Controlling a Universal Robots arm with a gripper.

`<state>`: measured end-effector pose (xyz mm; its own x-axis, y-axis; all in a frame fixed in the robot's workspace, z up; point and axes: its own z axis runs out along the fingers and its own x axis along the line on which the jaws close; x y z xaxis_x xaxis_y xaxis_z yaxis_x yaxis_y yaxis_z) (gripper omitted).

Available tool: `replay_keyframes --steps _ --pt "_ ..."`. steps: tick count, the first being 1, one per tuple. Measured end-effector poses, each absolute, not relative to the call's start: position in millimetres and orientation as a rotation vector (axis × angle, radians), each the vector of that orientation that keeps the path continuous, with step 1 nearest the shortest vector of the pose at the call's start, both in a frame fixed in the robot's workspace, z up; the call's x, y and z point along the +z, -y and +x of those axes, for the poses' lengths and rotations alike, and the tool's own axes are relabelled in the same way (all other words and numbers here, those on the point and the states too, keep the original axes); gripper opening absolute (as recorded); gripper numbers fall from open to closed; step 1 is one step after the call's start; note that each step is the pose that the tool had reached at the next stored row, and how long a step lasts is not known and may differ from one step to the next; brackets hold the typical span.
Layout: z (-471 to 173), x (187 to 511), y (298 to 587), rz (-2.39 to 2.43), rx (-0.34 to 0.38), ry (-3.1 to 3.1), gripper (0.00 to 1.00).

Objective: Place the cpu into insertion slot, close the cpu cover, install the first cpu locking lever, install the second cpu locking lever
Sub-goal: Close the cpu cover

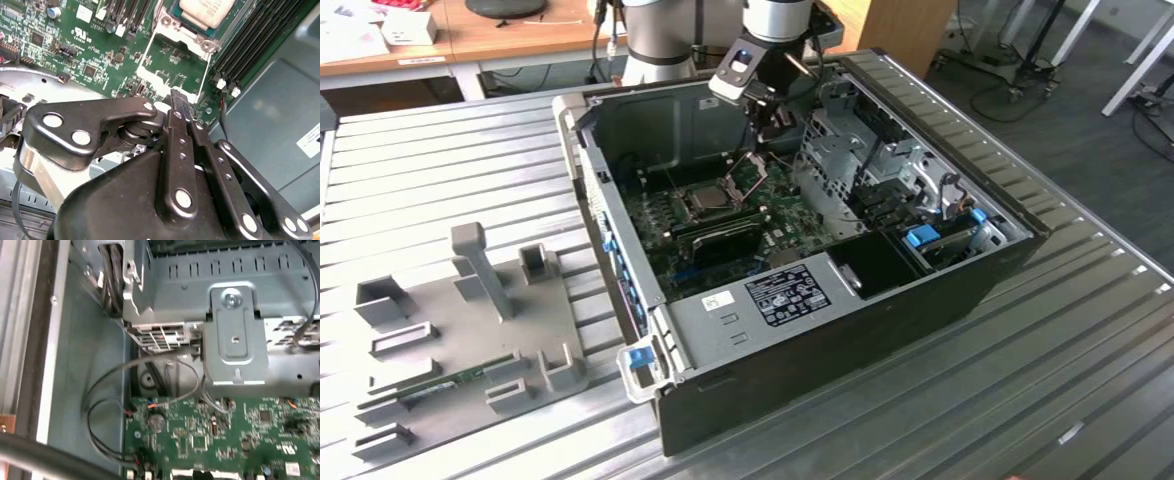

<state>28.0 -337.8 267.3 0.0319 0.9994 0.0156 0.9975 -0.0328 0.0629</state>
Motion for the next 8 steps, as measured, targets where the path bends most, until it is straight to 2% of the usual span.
replay_keyframes --steps 8 --pt "32.5 267.2 337.9 2.232 0.085 -2.160 0.10"
